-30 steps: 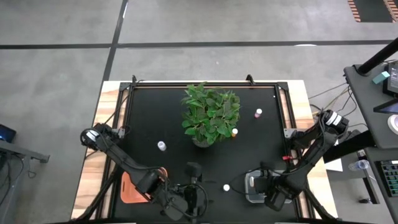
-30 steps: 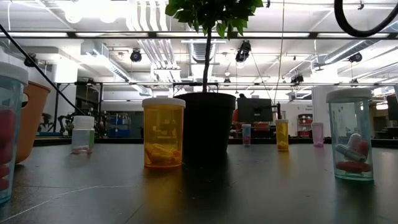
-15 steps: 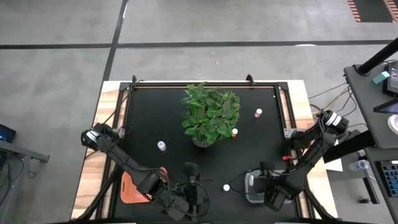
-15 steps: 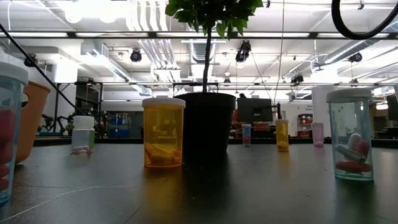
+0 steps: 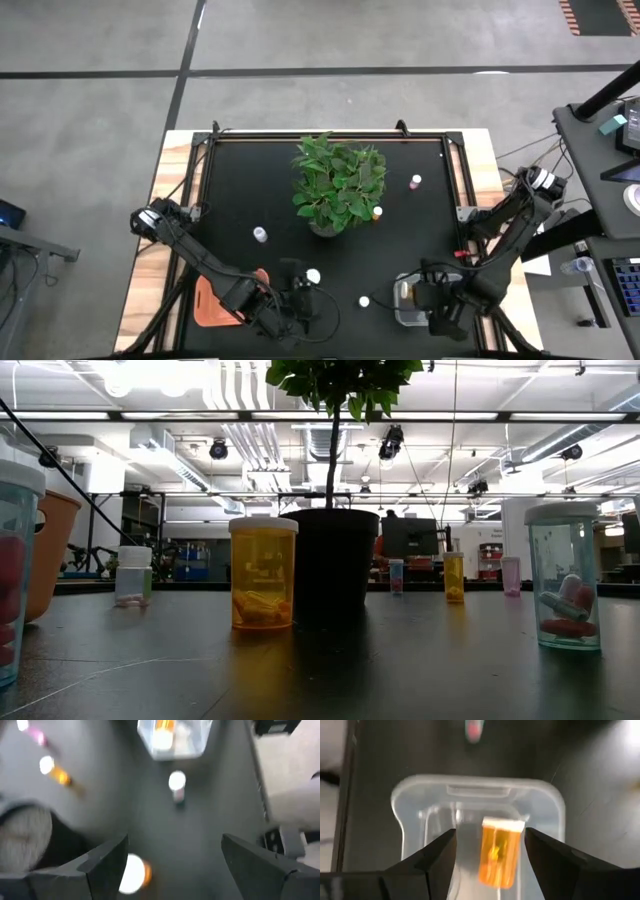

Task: Pick and place medicine bottles into bin by pill shape (circle, oval)
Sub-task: Put the pink tablet bottle into the orange bin

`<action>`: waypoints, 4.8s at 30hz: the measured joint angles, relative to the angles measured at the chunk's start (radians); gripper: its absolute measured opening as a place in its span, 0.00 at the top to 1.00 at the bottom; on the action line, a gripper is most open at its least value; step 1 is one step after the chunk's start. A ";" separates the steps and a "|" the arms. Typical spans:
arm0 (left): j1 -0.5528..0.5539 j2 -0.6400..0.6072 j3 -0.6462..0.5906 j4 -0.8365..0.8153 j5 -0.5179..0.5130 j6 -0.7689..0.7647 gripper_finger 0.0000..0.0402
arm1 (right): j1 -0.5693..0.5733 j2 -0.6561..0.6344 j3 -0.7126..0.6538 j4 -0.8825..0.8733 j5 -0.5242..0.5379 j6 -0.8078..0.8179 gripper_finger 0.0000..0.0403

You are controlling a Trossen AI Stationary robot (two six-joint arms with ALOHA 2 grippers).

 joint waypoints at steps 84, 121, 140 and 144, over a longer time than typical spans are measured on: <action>-0.042 -0.083 -0.014 -0.268 -0.166 -0.137 0.25 | -1.123 -0.557 -0.421 -0.050 0.290 0.114 0.45; -0.072 -0.084 -0.014 -0.259 -0.171 -0.146 0.25 | -1.294 -0.311 -0.568 0.349 0.222 -0.032 0.51; -0.072 -0.084 -0.014 -0.257 -0.176 -0.146 0.25 | -1.290 -0.330 -0.581 0.373 0.214 -0.069 0.71; -0.072 -0.084 -0.014 -0.255 -0.176 -0.147 0.25 | -1.251 -0.392 -0.546 0.301 0.214 -0.090 0.69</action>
